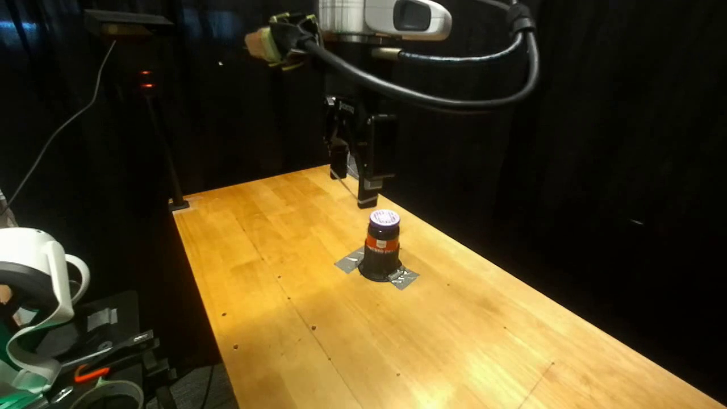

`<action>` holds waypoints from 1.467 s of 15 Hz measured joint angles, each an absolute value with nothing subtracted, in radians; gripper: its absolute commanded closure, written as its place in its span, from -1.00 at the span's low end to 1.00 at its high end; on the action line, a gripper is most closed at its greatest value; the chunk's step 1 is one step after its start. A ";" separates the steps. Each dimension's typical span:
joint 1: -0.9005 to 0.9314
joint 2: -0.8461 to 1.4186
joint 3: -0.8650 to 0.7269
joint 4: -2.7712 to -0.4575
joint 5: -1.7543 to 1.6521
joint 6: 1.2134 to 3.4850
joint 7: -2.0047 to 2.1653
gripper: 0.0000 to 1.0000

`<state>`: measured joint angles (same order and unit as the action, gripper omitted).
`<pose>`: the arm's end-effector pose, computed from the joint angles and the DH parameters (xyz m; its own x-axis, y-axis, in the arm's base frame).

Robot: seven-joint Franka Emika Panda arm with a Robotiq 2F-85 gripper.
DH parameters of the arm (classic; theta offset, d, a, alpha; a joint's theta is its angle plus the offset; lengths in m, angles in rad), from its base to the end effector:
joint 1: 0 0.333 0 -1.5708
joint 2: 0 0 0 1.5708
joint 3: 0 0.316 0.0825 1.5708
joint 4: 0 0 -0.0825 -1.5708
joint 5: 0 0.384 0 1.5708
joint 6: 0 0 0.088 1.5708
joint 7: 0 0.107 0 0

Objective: Put the rubber band on the jar.

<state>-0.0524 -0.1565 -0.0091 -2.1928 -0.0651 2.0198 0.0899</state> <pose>0.4975 -0.0345 0.4510 0.9924 -0.1226 -0.0121 -0.1217 -0.9909 0.0580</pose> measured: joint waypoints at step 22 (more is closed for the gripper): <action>0.132 0.475 0.066 -1.752 -0.074 2.300 0.276 -1.00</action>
